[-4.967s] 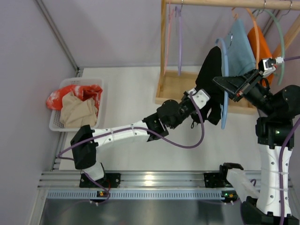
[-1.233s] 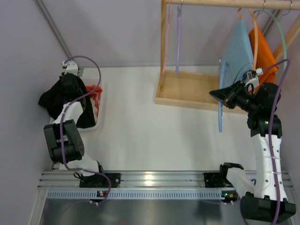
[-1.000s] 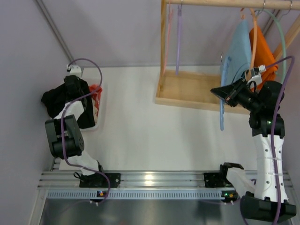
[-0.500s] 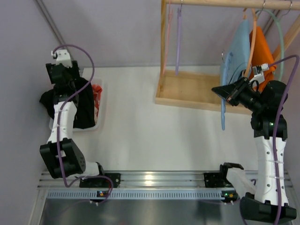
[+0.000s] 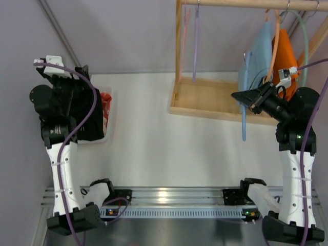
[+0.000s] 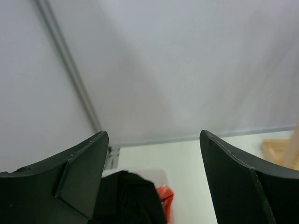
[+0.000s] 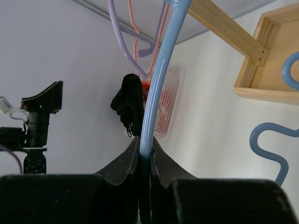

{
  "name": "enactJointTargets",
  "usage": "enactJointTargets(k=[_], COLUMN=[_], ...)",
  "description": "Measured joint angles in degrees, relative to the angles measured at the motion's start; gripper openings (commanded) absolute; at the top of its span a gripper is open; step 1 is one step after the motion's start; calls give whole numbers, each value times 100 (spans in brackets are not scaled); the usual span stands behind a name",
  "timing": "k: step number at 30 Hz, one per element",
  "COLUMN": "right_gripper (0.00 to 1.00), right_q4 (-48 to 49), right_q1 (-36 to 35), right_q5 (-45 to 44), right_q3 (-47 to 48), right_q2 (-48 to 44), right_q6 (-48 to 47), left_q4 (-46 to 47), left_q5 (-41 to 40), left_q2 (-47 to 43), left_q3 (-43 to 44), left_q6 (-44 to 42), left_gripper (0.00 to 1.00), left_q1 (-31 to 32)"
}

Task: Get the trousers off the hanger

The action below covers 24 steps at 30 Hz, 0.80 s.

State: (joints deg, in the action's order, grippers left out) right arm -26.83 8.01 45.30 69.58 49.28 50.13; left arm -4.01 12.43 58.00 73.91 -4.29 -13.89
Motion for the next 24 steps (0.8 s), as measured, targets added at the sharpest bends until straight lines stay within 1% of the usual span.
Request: enactJointTargets(k=[2, 6, 8, 12, 15, 20, 22, 24], right_gripper=[0, 0, 0, 0, 0, 0, 0, 0], right_q4=[157, 678, 866, 1217, 1473, 1860, 1956, 2015], right_q1=[-37, -269, -542, -1421, -1799, -1878, -1878, -1882], right_q5=[4, -35, -136, -391, -457, -684, -793, -870], right_q3=[70, 186, 337, 754, 1126, 1779, 1989, 2199], right_q2=[118, 459, 710, 1241, 1624, 2232, 2422, 2592], right_q6=[153, 605, 774, 986, 1137, 1351, 1373, 1397], left_q4=[-52, -81, -101, -101, -98, -101, -114, -243], left_q5=[570, 1390, 1773, 2439, 2820, 3340, 3383, 3300], left_q2=[-260, -476, -487, -437, -339, 11, 243, 575], left_q3=[136, 485, 688, 1099, 1340, 1727, 1945, 2275], left_q6=[256, 787, 1084, 1692, 2028, 2509, 2612, 2608], left_gripper=[84, 84, 84, 84, 83, 81, 80, 78], left_q1=[15, 28, 28, 33, 33, 55, 142, 407])
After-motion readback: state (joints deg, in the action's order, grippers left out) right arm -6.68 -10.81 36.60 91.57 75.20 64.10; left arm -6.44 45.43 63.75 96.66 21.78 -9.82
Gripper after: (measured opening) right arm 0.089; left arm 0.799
